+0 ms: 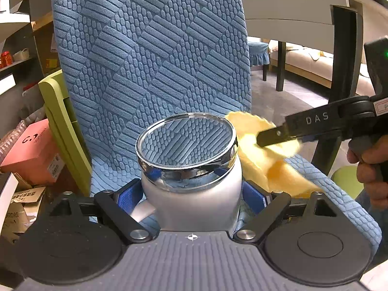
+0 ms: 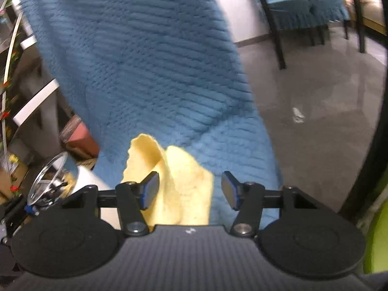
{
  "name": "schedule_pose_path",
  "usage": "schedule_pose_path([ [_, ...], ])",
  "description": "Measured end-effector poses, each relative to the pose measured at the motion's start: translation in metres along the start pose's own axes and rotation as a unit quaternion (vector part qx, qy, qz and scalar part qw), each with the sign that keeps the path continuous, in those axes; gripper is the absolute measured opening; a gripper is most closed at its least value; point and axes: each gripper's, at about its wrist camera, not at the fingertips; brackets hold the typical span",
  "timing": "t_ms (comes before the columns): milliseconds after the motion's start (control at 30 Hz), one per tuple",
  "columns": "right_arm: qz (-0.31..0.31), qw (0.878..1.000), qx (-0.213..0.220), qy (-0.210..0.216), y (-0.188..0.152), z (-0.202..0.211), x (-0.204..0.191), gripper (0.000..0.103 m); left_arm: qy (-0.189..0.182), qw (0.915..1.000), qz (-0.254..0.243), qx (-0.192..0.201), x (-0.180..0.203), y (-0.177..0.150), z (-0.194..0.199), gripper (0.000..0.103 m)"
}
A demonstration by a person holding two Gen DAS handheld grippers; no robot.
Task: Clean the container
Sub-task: 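Lift the yellow cloth with the right gripper toward the mug rim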
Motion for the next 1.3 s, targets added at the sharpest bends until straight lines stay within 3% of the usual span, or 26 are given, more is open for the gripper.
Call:
schedule_pose_path([
  [267,-0.003,0.999,0.001,0.033,-0.002,0.001,-0.008,0.063,0.002,1.0000,-0.009,-0.001,0.001,-0.001,-0.001,0.091],
  [333,-0.002,0.999,0.005,0.036,-0.001,0.003,-0.010,0.077,0.001,1.0000,-0.010,-0.002,0.001,-0.001,-0.001,0.091],
  [400,0.000,0.999,0.010,0.042,-0.001,0.006,-0.012,0.081,0.001,0.9999,-0.010,-0.002,0.001,-0.002,-0.001,0.091],
  [767,0.041,0.998,-0.042,0.015,-0.016,-0.007,-0.022,0.078,0.002,0.9997,-0.022,-0.005,0.002,-0.003,-0.002,0.091],
  [1000,0.040,0.998,-0.047,-0.023,-0.020,-0.012,-0.017,0.065,0.005,0.9996,-0.029,-0.007,0.004,-0.004,-0.002,0.091],
  [1067,0.034,0.997,-0.054,-0.032,-0.020,-0.015,-0.012,0.057,0.005,0.9996,-0.028,-0.007,0.004,-0.004,-0.002,0.091],
  [1100,0.036,0.997,-0.054,-0.037,-0.021,-0.016,-0.012,0.049,0.005,0.9996,-0.027,-0.006,0.004,-0.003,-0.002,0.091],
  [1133,0.035,0.997,-0.052,-0.040,-0.021,-0.017,-0.011,0.033,0.005,0.9996,-0.027,-0.006,0.004,-0.003,-0.003,0.091],
  [1200,0.028,0.998,-0.047,-0.039,-0.017,-0.017,-0.010,0.020,0.005,0.9996,-0.027,-0.006,0.004,-0.003,-0.003,0.091],
  [1300,0.021,0.999,-0.025,-0.030,-0.008,-0.010,-0.010,0.017,0.005,0.9996,-0.027,-0.005,0.004,-0.004,-0.003,0.091],
])
Point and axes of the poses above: each gripper's, at about its wrist camera, not at the fingertips, and z roughly against the way its jaws point, x to its right, y to its top, and after that the axes turned 9 degrees about -y, right-handed
